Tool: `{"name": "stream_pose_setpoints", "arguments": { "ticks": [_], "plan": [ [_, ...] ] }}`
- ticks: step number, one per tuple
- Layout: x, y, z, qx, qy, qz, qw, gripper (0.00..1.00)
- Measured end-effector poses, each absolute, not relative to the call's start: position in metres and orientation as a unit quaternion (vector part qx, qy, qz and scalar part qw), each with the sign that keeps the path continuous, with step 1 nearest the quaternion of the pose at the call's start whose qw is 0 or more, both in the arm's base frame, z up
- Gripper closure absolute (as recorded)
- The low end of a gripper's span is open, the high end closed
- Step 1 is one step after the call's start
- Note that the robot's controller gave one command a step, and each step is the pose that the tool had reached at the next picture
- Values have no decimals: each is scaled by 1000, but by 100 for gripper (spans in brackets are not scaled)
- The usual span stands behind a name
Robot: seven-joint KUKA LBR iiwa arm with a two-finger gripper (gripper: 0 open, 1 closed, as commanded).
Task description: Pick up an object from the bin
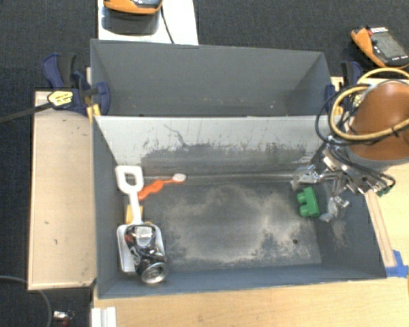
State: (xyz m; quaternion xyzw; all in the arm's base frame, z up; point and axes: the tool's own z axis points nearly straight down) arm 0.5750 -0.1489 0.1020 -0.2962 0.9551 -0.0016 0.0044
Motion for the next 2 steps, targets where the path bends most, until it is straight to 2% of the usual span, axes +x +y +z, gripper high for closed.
{"name": "stream_pose_setpoints", "arguments": {
  "ticks": [1,2],
  "plan": [
    [575,-151,70,-74,997,0,5,0],
    [582,-144,71,-306,952,4,6,100]
  ]
}}
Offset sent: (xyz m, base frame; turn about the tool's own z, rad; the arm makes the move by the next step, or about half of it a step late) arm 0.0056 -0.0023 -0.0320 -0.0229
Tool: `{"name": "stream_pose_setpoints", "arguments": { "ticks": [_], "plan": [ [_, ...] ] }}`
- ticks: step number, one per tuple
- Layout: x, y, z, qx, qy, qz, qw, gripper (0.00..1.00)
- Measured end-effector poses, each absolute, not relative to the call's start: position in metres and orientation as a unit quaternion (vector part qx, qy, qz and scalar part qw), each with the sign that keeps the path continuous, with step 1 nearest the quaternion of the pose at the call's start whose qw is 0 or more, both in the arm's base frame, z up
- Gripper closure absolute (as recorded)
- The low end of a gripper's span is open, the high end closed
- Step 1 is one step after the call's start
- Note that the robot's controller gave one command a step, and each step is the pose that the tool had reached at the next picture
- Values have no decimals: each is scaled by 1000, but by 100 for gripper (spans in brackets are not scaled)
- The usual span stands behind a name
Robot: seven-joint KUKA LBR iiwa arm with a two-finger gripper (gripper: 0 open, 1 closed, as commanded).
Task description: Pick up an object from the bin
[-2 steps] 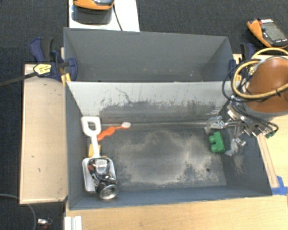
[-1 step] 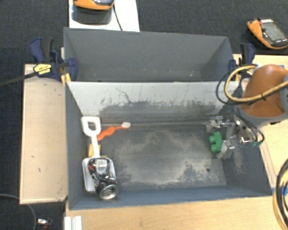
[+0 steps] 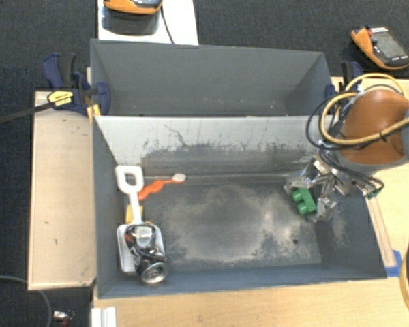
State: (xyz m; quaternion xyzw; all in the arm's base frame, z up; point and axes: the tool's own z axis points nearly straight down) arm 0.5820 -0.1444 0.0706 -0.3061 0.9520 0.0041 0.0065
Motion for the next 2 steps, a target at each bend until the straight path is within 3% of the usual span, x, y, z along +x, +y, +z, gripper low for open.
{"name": "stream_pose_setpoints", "arguments": {
  "ticks": [1,2],
  "plan": [
    [582,-144,71,-306,952,4,6,100],
    [579,-146,100,-306,952,4,2,100]
  ]
}}
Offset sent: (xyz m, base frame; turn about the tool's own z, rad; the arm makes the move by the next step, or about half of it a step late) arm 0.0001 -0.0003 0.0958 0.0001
